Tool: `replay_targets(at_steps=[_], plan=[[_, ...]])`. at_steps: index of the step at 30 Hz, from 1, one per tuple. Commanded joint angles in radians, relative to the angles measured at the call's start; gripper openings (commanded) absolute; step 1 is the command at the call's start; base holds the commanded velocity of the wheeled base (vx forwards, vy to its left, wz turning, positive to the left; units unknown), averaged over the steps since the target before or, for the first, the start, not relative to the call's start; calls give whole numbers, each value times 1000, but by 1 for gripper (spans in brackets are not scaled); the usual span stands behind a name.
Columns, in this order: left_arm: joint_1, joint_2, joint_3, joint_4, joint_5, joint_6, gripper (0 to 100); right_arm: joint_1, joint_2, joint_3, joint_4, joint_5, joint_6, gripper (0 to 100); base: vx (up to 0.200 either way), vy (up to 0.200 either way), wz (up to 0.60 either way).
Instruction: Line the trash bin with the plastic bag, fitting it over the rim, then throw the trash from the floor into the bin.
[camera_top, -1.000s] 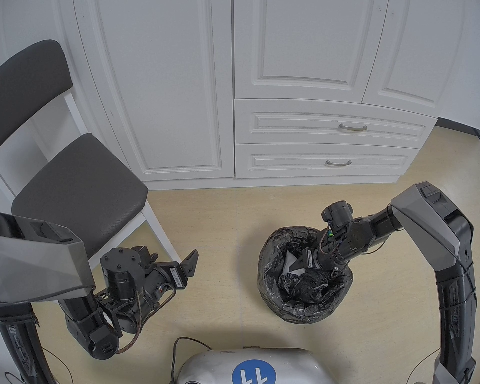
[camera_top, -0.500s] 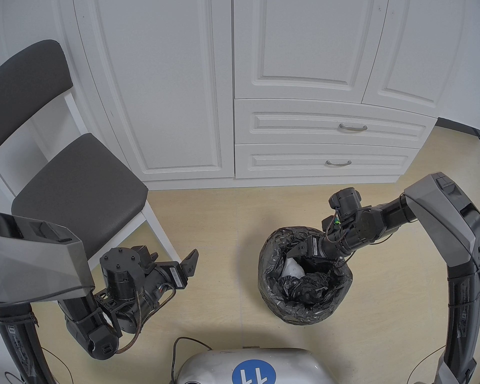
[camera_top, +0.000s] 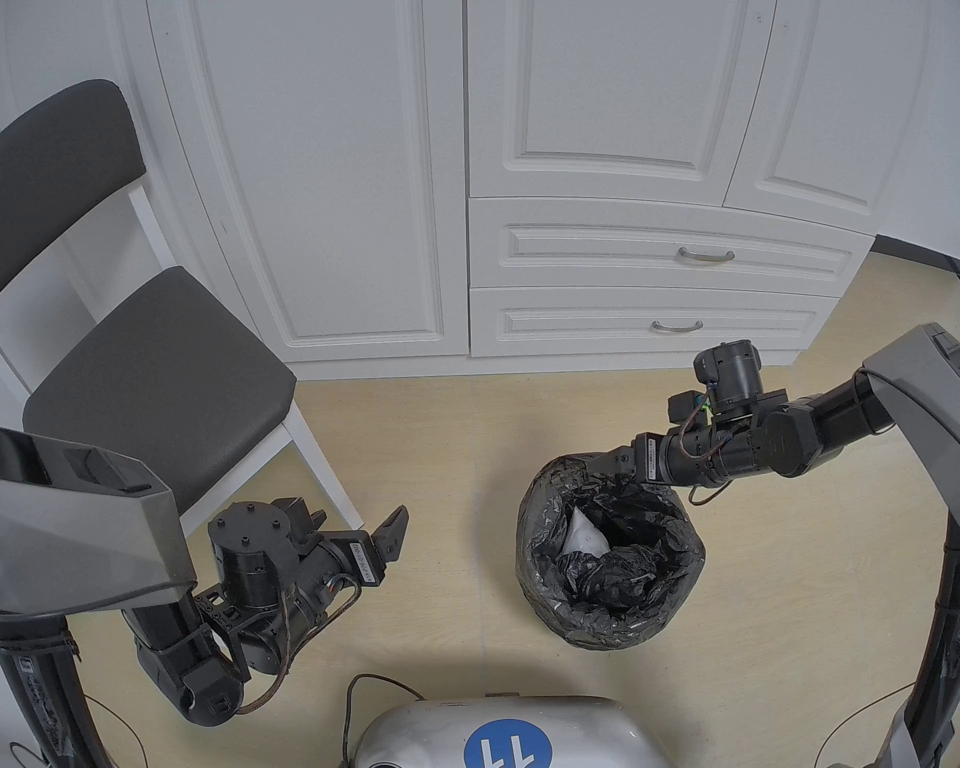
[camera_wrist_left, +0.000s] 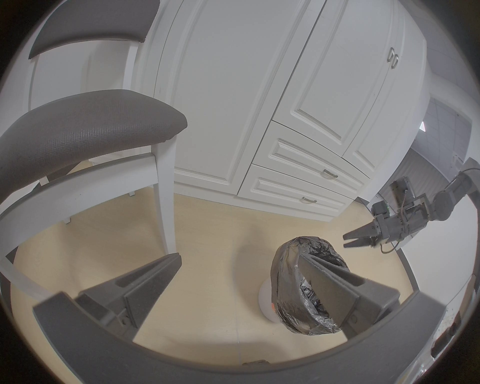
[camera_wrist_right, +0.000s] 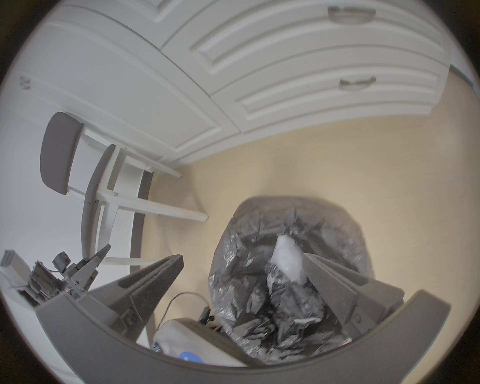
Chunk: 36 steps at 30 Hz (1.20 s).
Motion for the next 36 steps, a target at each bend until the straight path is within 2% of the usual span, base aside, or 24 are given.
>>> replay_targets(at_steps=[1, 2, 3, 4, 5, 9, 10, 11, 12, 14, 15, 17, 20, 26, 29, 33, 36], plan=[[-7, -1, 4, 0, 3, 1, 100, -31, -61, 118, -102, -103, -102, 100, 0, 0, 0], [-7, -1, 4, 0, 1, 1, 100, -47, -57, 141, -123, -140, -161, 100, 0, 0, 0], [-7, -1, 4, 0, 1, 1, 100, -50, -55, 144, -125, -148, -173, 100, 0, 0, 0], [-9, 1, 4, 0, 1, 1, 100, -96, -38, 191, -172, -217, -312, 100, 0, 0, 0], [-9, 2, 4, 0, 1, 1, 100, -122, -32, 219, -203, -237, -377, 100, 0, 0, 0], [-9, 2, 4, 0, 1, 1, 100, -229, -29, 320, -333, -225, -564, 100, 0, 0, 0], [-9, 2, 4, 0, 1, 1, 100, -229, -29, 320, -333, -225, -564, 100, 0, 0, 0], [-9, 1, 4, 0, 1, 1, 100, -287, -29, 372, -375, -179, -668, 100, 0, 0, 0], [-9, 2, 4, 0, 1, 1, 100, -315, -29, 394, -386, -146, -728, 100, 0, 0, 0], [-9, 2, 4, 0, 1, 1, 100, -315, -29, 394, -386, -146, -728, 100, 0, 0, 0], [-9, 4, 4, 0, 1, 1, 100, -393, -6, 430, -393, -30, -903, 100, 0, 0, 0], [-9, 1, 4, 0, 1, 1, 100, -421, 8, 434, -387, 13, -946, 100, 0, 0, 0], [-9, -4, 5, 0, 1, 1, 100, -433, 29, 441, -386, 58, -954, 100, 0, 0, 0], [-9, -1, 4, 0, 0, 1, 100, -418, 112, 434, -386, 68, -964, 100, 0, 0, 0], [-9, 1, 2, 0, 0, 1, 100, -382, 170, 409, -387, 73, -952, 100, 0, 0, 0], [-9, 1, 2, 0, 0, 1, 100, -346, 232, 383, -398, 75, -908, 100, 0, 0, 0], [-9, 2, 2, 0, 0, 1, 100, -313, 287, 311, -399, 55, -802, 100, 0, 0, 0]])
